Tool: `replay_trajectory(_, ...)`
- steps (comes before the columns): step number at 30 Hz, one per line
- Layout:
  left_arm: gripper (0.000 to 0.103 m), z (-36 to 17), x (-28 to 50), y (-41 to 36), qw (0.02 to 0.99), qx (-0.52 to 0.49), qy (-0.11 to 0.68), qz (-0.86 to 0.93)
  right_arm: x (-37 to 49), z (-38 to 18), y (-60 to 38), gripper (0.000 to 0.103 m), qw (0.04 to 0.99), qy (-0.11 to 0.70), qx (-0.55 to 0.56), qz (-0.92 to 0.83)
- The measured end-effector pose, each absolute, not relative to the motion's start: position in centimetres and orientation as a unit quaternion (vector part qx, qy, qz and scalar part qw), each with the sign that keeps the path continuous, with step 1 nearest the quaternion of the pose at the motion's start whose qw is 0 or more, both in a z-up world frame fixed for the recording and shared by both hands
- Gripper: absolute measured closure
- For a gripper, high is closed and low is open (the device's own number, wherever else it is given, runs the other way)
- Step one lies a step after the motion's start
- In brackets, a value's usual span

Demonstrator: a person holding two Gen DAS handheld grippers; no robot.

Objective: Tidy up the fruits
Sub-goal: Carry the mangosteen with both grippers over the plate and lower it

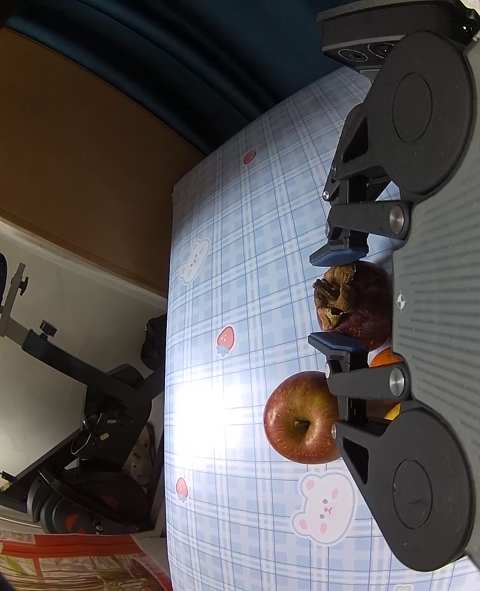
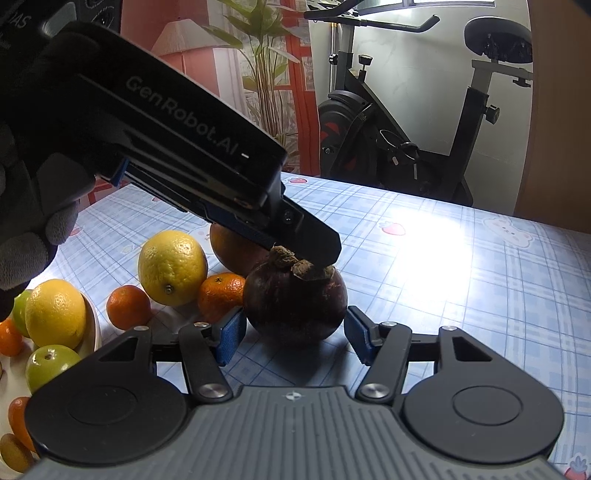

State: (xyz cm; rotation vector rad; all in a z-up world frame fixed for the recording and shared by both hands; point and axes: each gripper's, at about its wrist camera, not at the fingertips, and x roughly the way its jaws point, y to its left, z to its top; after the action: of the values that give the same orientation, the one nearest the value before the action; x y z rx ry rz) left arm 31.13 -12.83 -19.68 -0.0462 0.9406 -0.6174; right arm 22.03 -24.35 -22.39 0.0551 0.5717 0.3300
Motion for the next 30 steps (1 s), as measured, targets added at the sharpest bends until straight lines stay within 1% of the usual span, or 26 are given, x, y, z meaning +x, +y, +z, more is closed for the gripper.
replay_trajectory(7, 0.063, -19.7, 31.1, -13.1, 0.845, -0.018, 0.447, -0.292, 22.5, -22.6, -24.6, 0.041, 0.943, 0.287, 0.037, 0.165)
replay_trajectory(13, 0.073, -19.3, 31.0, -12.8, 0.841, -0.025, 0.449, -0.301, 22.0, -22.5, -24.7, 0.042, 0.946, 0.281, 0.038, 0.155)
replay_trajectory(21, 0.073, -18.2, 28.2, -12.5, 0.829, -0.009, 0.457, -0.321, 18.8, -21.6, -23.6, 0.042, 0.947, 0.283, 0.033, 0.147)
replay_trajectory(30, 0.073, -15.6, 24.6, -10.0, 0.830, -0.020, 0.450, -0.330, 15.2, -18.6, -21.2, 0.042, 0.948, 0.279, 0.025, 0.149)
